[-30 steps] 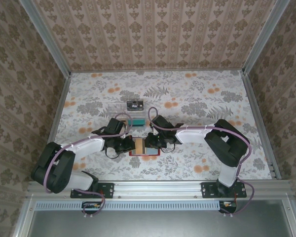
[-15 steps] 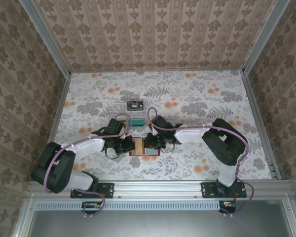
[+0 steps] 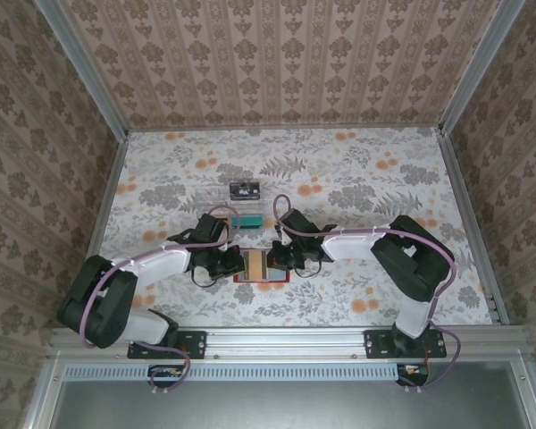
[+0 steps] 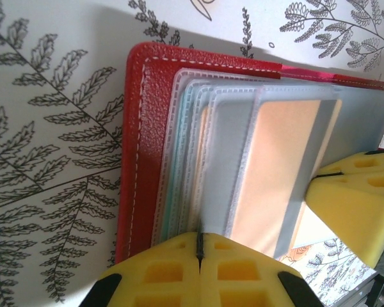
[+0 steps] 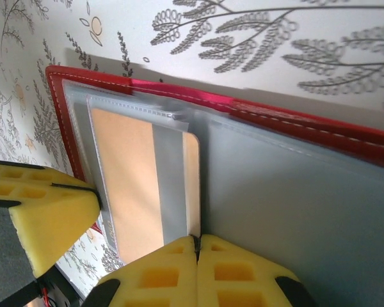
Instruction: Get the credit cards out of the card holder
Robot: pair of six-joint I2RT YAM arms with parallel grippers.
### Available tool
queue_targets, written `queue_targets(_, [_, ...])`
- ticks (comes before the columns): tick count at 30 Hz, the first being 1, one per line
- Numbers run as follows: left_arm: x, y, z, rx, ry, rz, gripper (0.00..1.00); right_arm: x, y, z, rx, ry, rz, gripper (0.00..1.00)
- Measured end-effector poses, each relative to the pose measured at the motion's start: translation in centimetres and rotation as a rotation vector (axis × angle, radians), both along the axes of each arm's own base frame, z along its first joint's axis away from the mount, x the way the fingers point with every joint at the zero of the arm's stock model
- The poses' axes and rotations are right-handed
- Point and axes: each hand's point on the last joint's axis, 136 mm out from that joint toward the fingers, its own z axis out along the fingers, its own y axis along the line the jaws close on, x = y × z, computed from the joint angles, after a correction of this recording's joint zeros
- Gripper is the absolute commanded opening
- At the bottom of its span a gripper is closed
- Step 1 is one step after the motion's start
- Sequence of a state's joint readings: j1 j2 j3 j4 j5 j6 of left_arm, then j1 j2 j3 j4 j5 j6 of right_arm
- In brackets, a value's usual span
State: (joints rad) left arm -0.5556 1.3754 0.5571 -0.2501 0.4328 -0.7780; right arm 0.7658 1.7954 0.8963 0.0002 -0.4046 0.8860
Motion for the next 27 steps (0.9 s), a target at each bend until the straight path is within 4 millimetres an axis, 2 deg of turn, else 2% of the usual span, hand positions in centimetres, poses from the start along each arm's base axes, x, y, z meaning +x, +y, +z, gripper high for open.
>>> queue_targets(3, [0.0, 0.0, 0.0, 0.000, 0.001, 0.001, 0.00, 0.0, -0.2, 0.0, -0.002, -0.002, 0.001, 0.01])
queue_targets(6, [0.0, 0.0, 0.0, 0.001, 0.002, 0.001, 0.00, 0.0, -0.2, 0.0, -0.001, -0.006, 0.005, 0.06])
queue_targets(14, [0.0, 0.1, 0.1, 0.007, 0.007, 0.001, 0.00, 0.0, -0.1, 0.0, 0.006, -0.009, 0.007, 0.03])
queue_targets(16, [-0.1, 0.1, 0.2, 0.011, 0.011, 0.001, 0.07, 0.1, -0.1, 0.1, 0.011, -0.013, 0.007, 0.03])
queue_targets(19, [-0.2, 0.3, 0.4, 0.018, 0.012, -0.003, 0.13, 0.0, -0.1, 0.0, 0.013, -0.012, 0.008, 0.02])
queue_targets(27, [0.2, -0.8, 1.3, -0.012, -0.004, -0.026, 0.14, -0.1, 0.0, -0.1, 0.018, -0.008, 0.012, 0.02])
